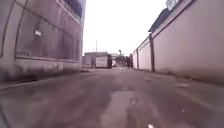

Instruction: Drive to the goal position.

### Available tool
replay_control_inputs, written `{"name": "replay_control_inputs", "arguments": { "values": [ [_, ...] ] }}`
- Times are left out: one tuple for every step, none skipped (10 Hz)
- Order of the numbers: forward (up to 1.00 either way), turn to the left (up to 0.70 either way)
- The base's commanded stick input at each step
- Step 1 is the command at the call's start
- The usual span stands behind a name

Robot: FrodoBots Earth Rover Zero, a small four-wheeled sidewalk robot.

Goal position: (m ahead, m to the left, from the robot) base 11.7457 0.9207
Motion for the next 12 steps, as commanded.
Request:
{"name": "replay_control_inputs", "arguments": {
  "values": [
    [0.7, 0.0],
    [0.7, 0.0],
    [0.7, 0.0],
    [0.7, 0.0],
    [0.7, 0.0],
    [0.7, 0.0],
    [0.7, 0.0],
    [0.7, 0.0],
    [0.7, 0.0],
    [0.7, 0.0],
    [0.7, 0.0],
    [0.7, 0.0]
  ]
}}
